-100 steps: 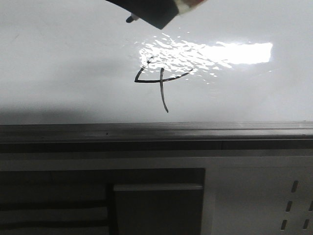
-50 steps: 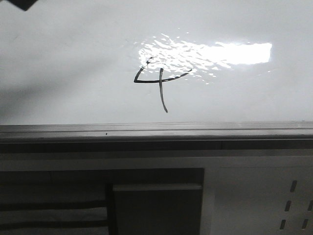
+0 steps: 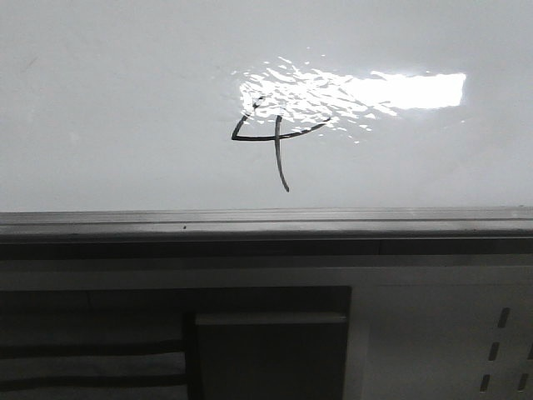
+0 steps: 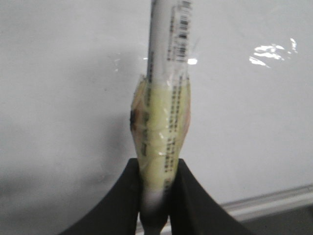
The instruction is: Write number 4 on whiteboard
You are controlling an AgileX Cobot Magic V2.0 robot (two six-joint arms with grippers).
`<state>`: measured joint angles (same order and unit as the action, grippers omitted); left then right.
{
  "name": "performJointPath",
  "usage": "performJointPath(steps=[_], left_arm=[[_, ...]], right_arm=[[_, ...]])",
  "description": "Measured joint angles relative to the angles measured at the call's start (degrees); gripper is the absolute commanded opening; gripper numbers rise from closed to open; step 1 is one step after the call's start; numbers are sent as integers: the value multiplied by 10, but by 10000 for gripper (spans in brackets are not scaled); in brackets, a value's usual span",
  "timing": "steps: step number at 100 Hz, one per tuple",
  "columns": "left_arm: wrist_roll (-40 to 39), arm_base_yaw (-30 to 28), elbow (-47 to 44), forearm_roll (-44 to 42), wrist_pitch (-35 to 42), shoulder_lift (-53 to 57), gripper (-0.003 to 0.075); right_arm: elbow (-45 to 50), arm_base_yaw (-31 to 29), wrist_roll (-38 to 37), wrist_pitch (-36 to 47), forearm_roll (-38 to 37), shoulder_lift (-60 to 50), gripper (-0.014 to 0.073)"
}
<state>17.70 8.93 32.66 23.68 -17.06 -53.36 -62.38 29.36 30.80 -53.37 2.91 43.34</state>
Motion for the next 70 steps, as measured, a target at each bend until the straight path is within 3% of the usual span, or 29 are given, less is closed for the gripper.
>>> performJointPath(steps=[29, 53, 62, 70], left_arm=[[-3, 0, -1, 34, 81, -75, -20], [-3, 0, -1, 38, 93, -100, -14], [-3, 0, -1, 38, 95, -102, 41], [-3, 0, -1, 38, 95, -102, 150]], right_arm=[[0, 0, -1, 0, 0, 0, 343], [0, 0, -1, 0, 0, 0, 343], [0, 0, -1, 0, 0, 0, 343], [0, 0, -1, 0, 0, 0, 343]])
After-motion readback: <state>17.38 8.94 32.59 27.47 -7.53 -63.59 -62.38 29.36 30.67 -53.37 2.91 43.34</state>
